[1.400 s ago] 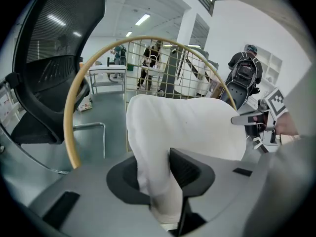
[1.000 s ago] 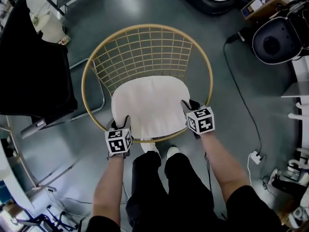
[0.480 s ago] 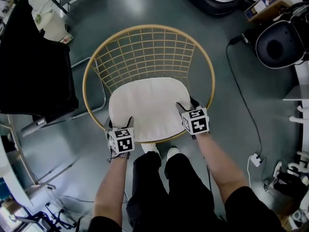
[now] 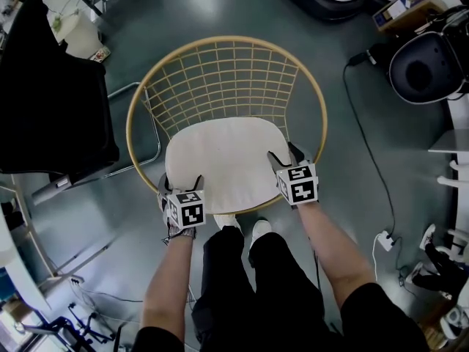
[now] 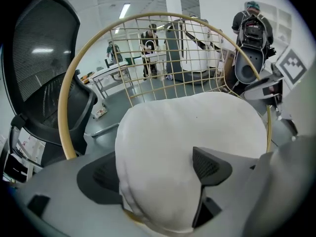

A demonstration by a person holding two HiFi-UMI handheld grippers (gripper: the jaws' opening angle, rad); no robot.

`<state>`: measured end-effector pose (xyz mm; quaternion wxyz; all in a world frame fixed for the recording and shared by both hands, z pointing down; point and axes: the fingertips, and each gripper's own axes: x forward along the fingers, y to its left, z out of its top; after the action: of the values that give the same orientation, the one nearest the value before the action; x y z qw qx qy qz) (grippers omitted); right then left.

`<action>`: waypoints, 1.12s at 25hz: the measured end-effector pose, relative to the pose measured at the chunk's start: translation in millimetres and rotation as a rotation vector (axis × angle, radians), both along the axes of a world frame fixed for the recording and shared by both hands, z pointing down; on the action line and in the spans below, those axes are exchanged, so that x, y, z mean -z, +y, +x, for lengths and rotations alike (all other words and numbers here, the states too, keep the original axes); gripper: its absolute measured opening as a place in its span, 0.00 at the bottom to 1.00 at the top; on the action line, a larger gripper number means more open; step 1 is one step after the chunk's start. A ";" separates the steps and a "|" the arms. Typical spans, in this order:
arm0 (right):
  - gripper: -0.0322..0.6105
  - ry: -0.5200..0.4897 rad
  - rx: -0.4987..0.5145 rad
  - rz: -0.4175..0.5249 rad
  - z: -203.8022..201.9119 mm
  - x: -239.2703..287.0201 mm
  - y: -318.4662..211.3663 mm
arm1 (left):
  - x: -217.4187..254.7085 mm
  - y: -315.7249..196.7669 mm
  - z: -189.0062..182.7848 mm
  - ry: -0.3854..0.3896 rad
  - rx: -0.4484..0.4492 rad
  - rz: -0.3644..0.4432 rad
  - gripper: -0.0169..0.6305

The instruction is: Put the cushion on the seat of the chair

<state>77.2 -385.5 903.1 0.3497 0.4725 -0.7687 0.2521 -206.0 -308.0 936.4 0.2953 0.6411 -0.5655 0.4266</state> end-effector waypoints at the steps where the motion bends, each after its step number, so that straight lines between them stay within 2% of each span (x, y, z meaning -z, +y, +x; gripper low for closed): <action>1: 0.49 -0.006 0.002 -0.002 -1.8 3.7 1.5 | 2.4 0.7 -0.7 -0.009 -0.006 -0.009 0.69; 6: 0.48 -0.037 0.025 -0.005 -14.7 24.6 7.0 | 5.6 3.5 -4.4 -0.101 -0.083 -0.083 0.74; 10: 0.48 -0.053 0.035 -0.023 -19.2 28.7 10.0 | 15.5 -3.3 -13.8 -0.180 -0.106 -0.049 0.75; 15: 0.42 -0.077 0.044 -0.023 -29.3 45.1 11.6 | 46.5 -6.2 -12.5 -0.139 -0.098 0.008 0.75; 20: 0.38 -0.104 0.090 0.020 -45.8 104.4 12.4 | 111.0 -7.4 -3.7 -0.106 -0.081 0.084 0.74; 21: 0.33 -0.105 0.102 0.033 -48.1 118.9 13.2 | 126.2 -7.3 -0.9 -0.096 -0.074 0.103 0.74; 23: 0.13 -0.109 0.126 0.069 -51.9 150.0 14.8 | 156.7 -6.5 6.0 -0.072 -0.063 0.138 0.74; 24: 0.07 -0.113 0.139 0.088 -53.9 166.2 15.8 | 171.4 -5.5 9.9 -0.059 -0.061 0.153 0.74; 25: 0.07 -0.118 0.151 0.106 -55.8 182.3 17.5 | 185.7 -3.8 13.4 -0.048 -0.060 0.166 0.74; 26: 0.07 -0.120 0.163 0.123 -57.1 197.9 20.1 | 200.0 -1.2 16.1 -0.043 -0.056 0.181 0.73; 27: 0.07 -0.118 0.176 0.139 -57.8 212.8 23.9 | 214.8 2.1 18.0 -0.047 -0.051 0.200 0.63; 28: 0.07 -0.115 0.189 0.153 -58.0 227.0 28.6 | 230.2 5.9 19.2 -0.058 -0.045 0.222 0.42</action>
<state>19.2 -356.9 676.1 0.2901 0.4080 -0.8456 0.1851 -186.8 -302.1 706.1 0.1964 0.6698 -0.6029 0.3863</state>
